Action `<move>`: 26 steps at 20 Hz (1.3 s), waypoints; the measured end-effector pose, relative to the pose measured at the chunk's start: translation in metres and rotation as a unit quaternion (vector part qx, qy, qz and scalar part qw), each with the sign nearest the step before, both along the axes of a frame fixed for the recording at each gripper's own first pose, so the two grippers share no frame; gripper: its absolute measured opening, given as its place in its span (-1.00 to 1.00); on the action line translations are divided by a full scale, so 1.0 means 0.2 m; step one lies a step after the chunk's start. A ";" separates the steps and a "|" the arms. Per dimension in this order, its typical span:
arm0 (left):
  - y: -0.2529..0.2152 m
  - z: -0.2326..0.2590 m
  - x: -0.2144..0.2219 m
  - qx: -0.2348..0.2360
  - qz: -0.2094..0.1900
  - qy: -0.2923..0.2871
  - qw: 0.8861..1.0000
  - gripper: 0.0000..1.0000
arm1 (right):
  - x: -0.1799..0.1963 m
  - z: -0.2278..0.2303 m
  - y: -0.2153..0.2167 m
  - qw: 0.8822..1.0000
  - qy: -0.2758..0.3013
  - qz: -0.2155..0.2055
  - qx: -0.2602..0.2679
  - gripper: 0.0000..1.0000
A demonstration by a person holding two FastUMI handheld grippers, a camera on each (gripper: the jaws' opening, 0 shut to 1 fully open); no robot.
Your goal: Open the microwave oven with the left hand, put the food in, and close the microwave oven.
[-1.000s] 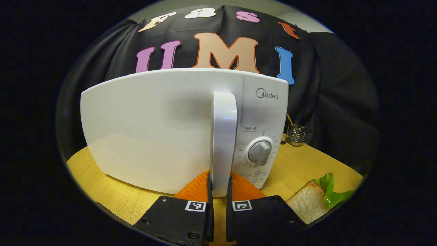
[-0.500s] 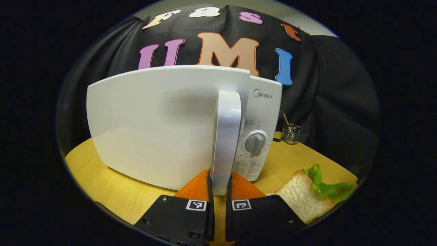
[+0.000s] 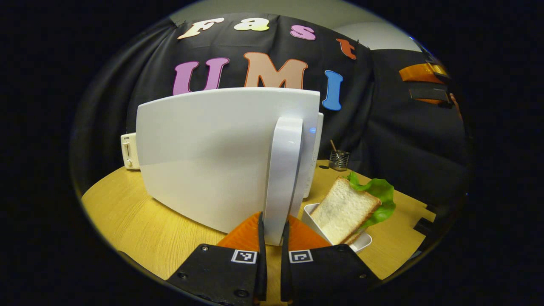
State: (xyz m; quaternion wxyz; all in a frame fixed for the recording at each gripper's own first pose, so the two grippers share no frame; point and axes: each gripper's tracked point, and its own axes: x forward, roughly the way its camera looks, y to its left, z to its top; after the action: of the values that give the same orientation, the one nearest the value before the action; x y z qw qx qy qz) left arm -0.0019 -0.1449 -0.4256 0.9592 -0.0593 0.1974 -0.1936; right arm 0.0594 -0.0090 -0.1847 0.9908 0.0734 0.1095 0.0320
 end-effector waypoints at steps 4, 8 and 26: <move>0.09 0.02 -0.09 0.005 -0.001 -0.010 1.000 -0.65 | -0.02 -0.02 0.10 1.000 0.001 0.014 0.000 0.87; 0.22 0.04 -0.20 0.004 0.003 -0.011 1.000 -0.56 | -0.05 -0.05 0.22 0.999 0.003 0.035 0.005 0.87; 1.07 0.18 -0.53 0.067 0.159 -0.027 0.985 0.04 | -0.16 -0.10 0.65 0.993 -0.001 0.113 0.035 0.87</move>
State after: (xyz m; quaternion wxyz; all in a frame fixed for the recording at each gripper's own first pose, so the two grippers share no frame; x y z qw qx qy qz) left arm -0.1077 0.0697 -0.3898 0.9845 -0.0205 0.1724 -0.0268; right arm 0.0283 0.1219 -0.2057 0.9778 0.0953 0.1145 0.1474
